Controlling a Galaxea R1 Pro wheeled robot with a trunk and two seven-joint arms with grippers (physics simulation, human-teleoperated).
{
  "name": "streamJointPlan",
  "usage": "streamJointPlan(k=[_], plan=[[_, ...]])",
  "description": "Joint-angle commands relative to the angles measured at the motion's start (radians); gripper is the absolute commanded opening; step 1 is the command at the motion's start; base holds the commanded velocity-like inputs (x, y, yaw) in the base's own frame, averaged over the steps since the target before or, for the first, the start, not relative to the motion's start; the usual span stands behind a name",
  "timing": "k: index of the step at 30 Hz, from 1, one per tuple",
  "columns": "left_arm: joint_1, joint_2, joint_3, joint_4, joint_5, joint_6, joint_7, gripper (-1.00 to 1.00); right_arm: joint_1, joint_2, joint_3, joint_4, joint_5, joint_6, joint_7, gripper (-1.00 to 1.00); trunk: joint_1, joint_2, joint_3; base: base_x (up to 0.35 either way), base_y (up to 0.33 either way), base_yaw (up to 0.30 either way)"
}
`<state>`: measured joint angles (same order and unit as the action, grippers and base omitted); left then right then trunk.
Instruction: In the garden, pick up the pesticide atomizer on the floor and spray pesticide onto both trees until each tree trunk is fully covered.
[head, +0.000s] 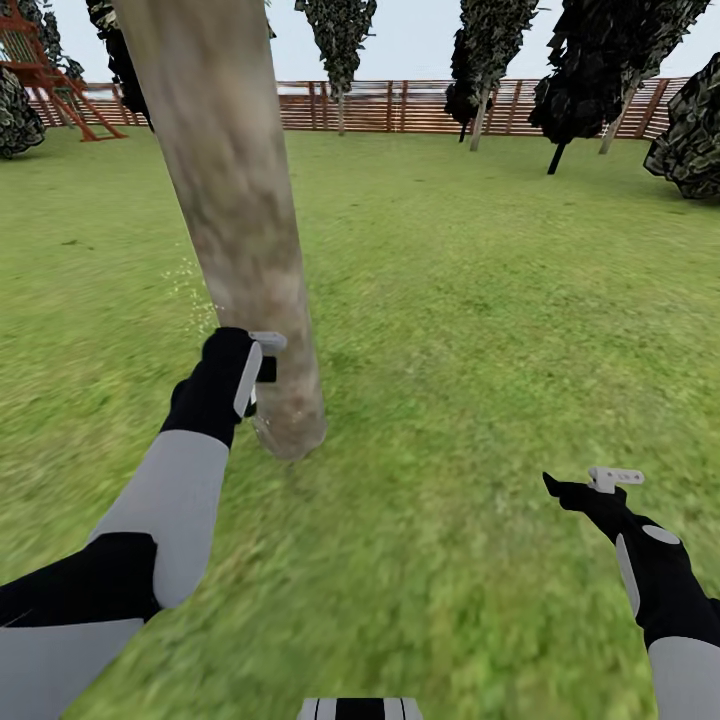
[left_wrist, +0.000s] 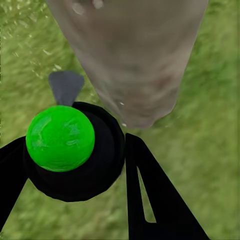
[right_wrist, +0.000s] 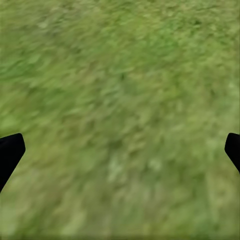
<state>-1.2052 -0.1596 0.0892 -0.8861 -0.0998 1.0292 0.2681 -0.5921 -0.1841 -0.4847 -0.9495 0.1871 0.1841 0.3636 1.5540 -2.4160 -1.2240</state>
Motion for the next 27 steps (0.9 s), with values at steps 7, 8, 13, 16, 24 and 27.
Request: streamJointPlan(k=[7, 8, 13, 16, 24, 27], plan=[[0.001, -0.003, -0.002, -0.005, 0.0, -0.001, 0.0, -1.0, 0.0, 0.0, 0.0, 0.0, 0.0, 0.0, 0.0, 1.0, 0.0, 0.0, 0.0, -0.148, 0.0, 0.0], [0.0, -0.004, -0.002, -0.007, 0.001, -0.001, -0.001, -1.0, 0.0, 0.0, 0.0, 0.0, 0.0, 0.0, 0.0, 1.0, 0.0, 0.0, 0.0, -0.329, 0.0, 0.0], [-0.004, -0.007, 0.0, -0.01, 0.005, 0.0, -0.003, -1.0, 0.0, 0.0, 0.0, 0.0, 0.0, 0.0, 0.0, 1.0, 0.0, 0.0, 0.0, -0.203, 0.0, 0.0], [-0.04, -0.004, -0.002, -0.004, 0.073, 0.0, -0.004, -1.0, 0.0, 0.0, 0.0, 0.0, 0.0, 0.0, 0.0, 1.0, 0.0, 0.0, 0.0, -0.007, 0.0, 0.0], [-0.149, -0.005, 0.004, 0.045, 0.118, 0.0, -0.004, -1.0, 0.0, 0.0, 0.0, 0.0, 0.0, 0.0, 0.0, 1.0, 0.0, 0.0, 0.0, 0.0, 0.0, 0.0], [-0.142, -0.007, 0.003, 0.049, 0.119, 0.0, -0.004, -1.0, 0.0, 0.0, 0.0, 0.0, 0.0, 0.0, 0.0, 1.0, 0.0, 0.0, 0.0, 0.0, 0.0, 0.0]])
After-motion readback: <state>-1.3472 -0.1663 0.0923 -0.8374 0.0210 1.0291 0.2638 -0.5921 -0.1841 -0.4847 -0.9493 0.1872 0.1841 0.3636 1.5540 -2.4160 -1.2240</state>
